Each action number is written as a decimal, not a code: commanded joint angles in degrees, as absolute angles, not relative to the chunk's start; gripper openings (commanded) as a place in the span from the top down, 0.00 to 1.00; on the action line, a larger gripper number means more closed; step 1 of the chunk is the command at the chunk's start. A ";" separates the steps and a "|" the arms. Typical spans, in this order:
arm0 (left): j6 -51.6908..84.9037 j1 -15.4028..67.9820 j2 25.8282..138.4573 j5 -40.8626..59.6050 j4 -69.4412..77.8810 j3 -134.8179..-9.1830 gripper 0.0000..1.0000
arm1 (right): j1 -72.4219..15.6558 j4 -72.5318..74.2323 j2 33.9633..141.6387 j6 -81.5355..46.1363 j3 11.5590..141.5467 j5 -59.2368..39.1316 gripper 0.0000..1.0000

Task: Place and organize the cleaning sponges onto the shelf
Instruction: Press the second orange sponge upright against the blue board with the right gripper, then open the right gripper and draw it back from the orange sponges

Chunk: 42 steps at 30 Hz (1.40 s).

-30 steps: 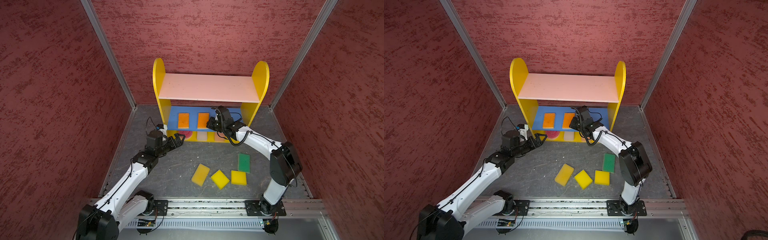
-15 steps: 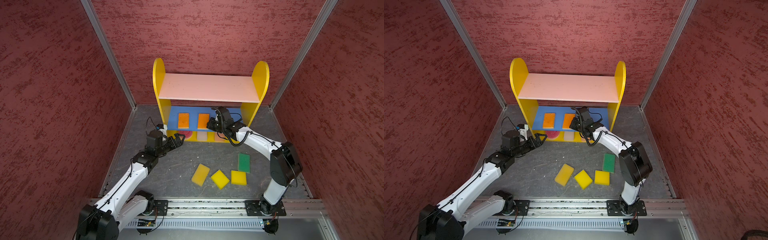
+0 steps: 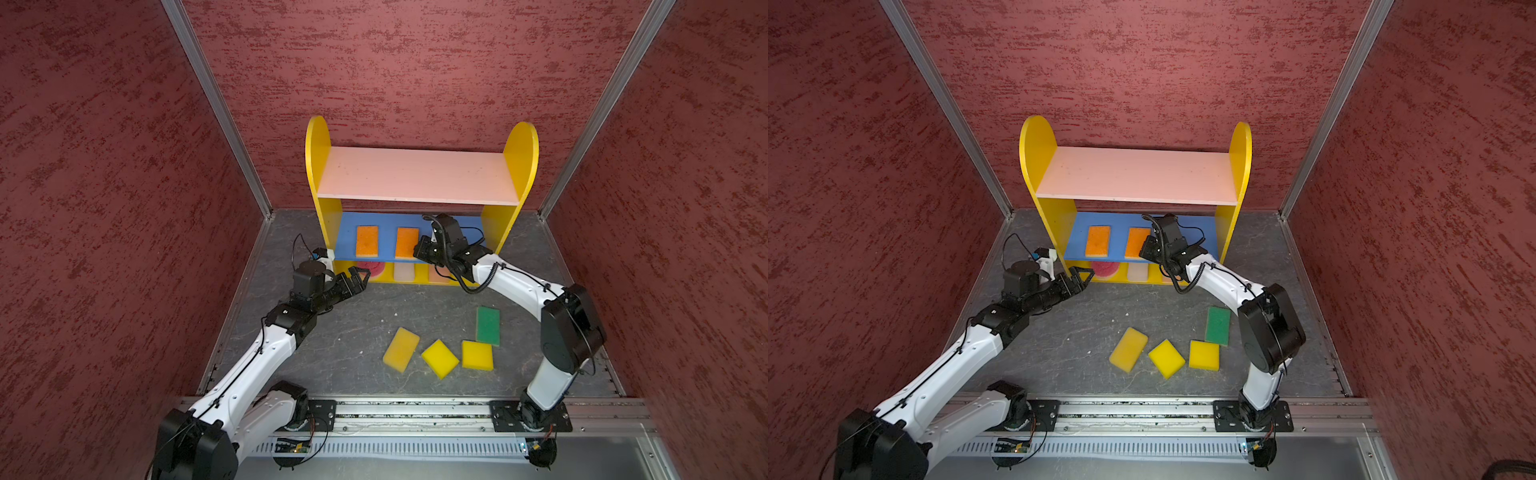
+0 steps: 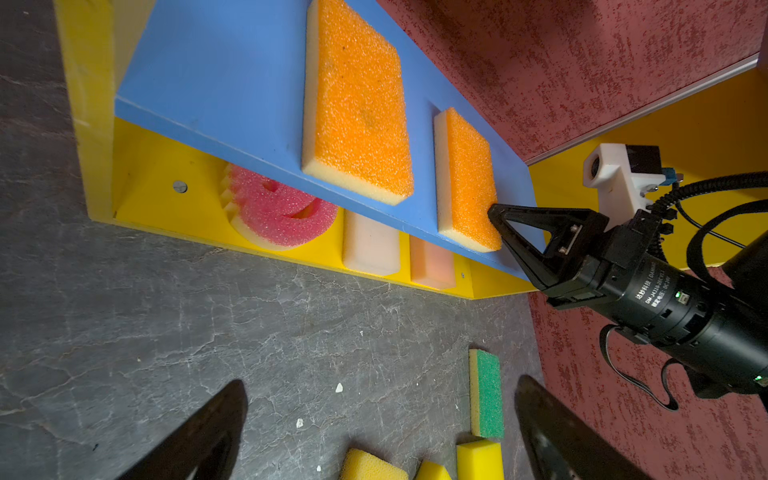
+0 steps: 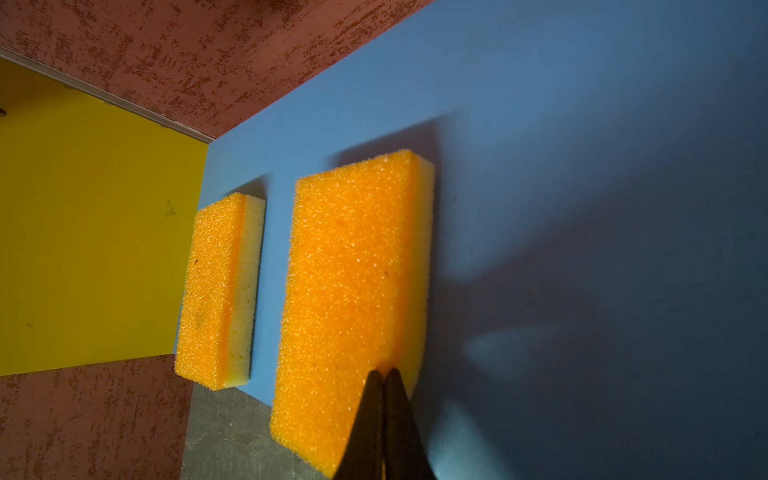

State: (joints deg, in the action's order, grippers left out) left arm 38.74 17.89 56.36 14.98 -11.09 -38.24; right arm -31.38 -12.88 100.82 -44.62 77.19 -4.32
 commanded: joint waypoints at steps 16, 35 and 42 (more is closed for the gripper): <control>38.91 17.45 56.95 15.72 -10.12 -37.51 0.00 | -30.41 -11.58 100.36 -46.28 77.21 -4.83 0.82; 37.24 17.60 54.09 14.72 -13.48 -36.47 0.00 | -30.10 -10.12 89.18 -46.71 70.11 -4.55 0.65; 37.60 22.38 53.16 13.34 -15.67 -31.65 0.01 | -34.89 -12.83 77.73 -47.61 58.33 -4.20 0.64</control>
